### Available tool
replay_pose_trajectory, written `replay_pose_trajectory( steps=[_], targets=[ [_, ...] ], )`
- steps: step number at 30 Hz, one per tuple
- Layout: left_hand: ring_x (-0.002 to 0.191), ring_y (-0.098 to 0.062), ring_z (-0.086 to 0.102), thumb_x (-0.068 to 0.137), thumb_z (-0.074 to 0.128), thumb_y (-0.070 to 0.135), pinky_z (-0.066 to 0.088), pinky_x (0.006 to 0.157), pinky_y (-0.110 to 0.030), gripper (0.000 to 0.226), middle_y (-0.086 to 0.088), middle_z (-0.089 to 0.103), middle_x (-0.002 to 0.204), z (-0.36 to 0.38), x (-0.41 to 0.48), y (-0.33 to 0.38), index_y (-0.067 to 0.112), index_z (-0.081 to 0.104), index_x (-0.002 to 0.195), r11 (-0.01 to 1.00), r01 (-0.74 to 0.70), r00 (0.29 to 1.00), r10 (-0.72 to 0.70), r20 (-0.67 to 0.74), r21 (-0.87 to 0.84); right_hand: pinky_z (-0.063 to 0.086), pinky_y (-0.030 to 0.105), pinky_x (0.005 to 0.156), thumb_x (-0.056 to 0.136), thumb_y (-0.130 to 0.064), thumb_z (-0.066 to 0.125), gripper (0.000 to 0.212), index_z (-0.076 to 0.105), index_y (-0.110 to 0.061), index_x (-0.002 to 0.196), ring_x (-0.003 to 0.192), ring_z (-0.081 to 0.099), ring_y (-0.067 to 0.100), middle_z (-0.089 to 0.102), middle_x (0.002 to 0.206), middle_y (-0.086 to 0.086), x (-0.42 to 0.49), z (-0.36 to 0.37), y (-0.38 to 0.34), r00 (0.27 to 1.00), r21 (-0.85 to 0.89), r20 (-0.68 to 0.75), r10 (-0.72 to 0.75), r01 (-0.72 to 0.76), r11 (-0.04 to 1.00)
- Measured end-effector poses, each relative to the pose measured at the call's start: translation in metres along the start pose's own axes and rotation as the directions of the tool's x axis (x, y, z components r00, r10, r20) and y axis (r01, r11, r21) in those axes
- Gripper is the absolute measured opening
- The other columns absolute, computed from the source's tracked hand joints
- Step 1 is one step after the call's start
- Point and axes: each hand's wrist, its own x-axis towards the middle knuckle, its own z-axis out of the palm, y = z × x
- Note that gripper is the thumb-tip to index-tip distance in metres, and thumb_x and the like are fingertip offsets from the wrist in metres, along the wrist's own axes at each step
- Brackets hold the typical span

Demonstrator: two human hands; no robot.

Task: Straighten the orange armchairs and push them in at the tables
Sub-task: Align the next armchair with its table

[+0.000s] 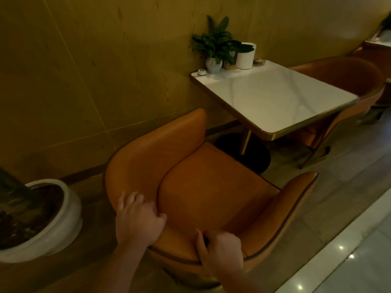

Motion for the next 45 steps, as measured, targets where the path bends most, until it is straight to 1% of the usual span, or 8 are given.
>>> replay_pose_trajectory(
  steps=[3,6,12,15,20,29,36,45],
  targets=[
    [0.132,-0.016,0.042,0.081,0.049,0.061,0.011,0.121,-0.045,0.038,0.006,0.063,0.120,0.002,0.018,-0.005,0.032,0.074,0.084,1.000,-0.008,1.000,0.008,-0.007,-0.018,0.033,0.030,0.046,0.092,-0.066,0.024,0.060,0.040,-0.021,0.056,0.045,0.041,0.014,0.039,0.048,-0.007,0.020,0.002,-0.003,1.000,-0.014,0.009,-0.022,0.022,1.000],
    [0.129,-0.017,0.043,0.082,0.051,0.060,0.013,0.120,-0.045,0.035,0.005,0.064,0.119,0.004,0.038,-0.010,0.033,0.074,0.084,0.999,-0.018,0.999,0.017,-0.031,-0.032,0.027,0.028,0.045,0.093,-0.064,0.025,0.061,0.041,-0.019,0.055,0.042,0.039,0.014,0.039,0.047,-0.004,0.039,0.002,-0.007,0.999,0.006,0.001,-0.049,0.049,0.999],
    [0.130,-0.015,0.041,0.087,0.046,0.061,0.012,0.119,-0.045,0.038,0.006,0.060,0.124,0.006,0.068,-0.018,0.035,0.073,0.092,0.999,-0.022,0.999,0.021,-0.029,-0.027,0.030,0.030,0.047,0.094,-0.061,0.025,0.061,0.039,-0.017,0.055,0.043,0.037,0.013,0.038,0.046,-0.004,0.068,0.009,-0.013,0.998,-0.030,-0.036,-0.058,0.057,0.998],
    [0.130,-0.015,0.041,0.086,0.047,0.061,0.012,0.120,-0.045,0.037,0.007,0.061,0.123,0.005,0.086,-0.025,0.035,0.073,0.090,0.999,-0.026,0.999,0.025,-0.040,-0.034,0.030,0.030,0.046,0.094,-0.060,0.025,0.061,0.045,-0.016,0.057,0.043,0.041,0.013,0.044,0.048,-0.003,0.085,0.015,-0.021,0.997,-0.017,-0.038,-0.060,0.059,0.998],
    [0.128,-0.016,0.042,0.085,0.049,0.060,0.010,0.121,-0.044,0.035,0.006,0.062,0.121,0.006,0.120,-0.040,0.035,0.073,0.088,0.998,-0.041,0.998,0.038,-0.046,-0.052,0.042,0.030,0.048,0.095,-0.061,0.028,0.063,0.053,-0.014,0.063,0.047,0.049,0.016,0.051,0.052,0.000,0.116,0.025,-0.035,0.997,0.008,-0.049,-0.058,0.058,0.998],
    [0.124,-0.017,0.045,0.083,0.045,0.057,0.014,0.120,-0.047,0.039,0.005,0.065,0.117,0.009,0.176,-0.052,0.031,0.074,0.084,0.998,-0.052,0.996,0.049,-0.069,-0.044,0.032,0.022,0.049,0.097,-0.059,0.032,0.050,0.060,-0.023,0.076,0.052,0.051,0.009,0.055,0.060,-0.006,0.171,0.034,-0.048,0.999,0.019,-0.046,0.004,-0.003,1.000],
    [0.125,-0.016,0.045,0.084,0.047,0.056,0.013,0.120,-0.047,0.036,0.006,0.065,0.115,0.008,0.204,-0.063,0.031,0.073,0.082,0.996,-0.070,0.995,0.066,-0.074,-0.049,0.029,0.020,0.050,0.097,-0.056,0.033,0.048,0.056,-0.024,0.071,0.054,0.050,0.010,0.053,0.060,-0.006,0.196,0.040,-0.062,0.997,0.009,-0.078,0.017,-0.017,1.000],
    [0.124,-0.017,0.045,0.086,0.045,0.057,0.013,0.120,-0.047,0.038,0.006,0.063,0.117,0.010,0.257,-0.077,0.031,0.074,0.088,0.994,-0.099,0.993,0.097,-0.061,-0.037,0.034,0.022,0.050,0.096,-0.058,0.036,0.047,0.060,-0.024,0.075,0.052,0.051,0.009,0.055,0.060,-0.006,0.243,0.053,-0.077,0.997,0.044,-0.028,0.078,-0.077,0.996]
  ],
)
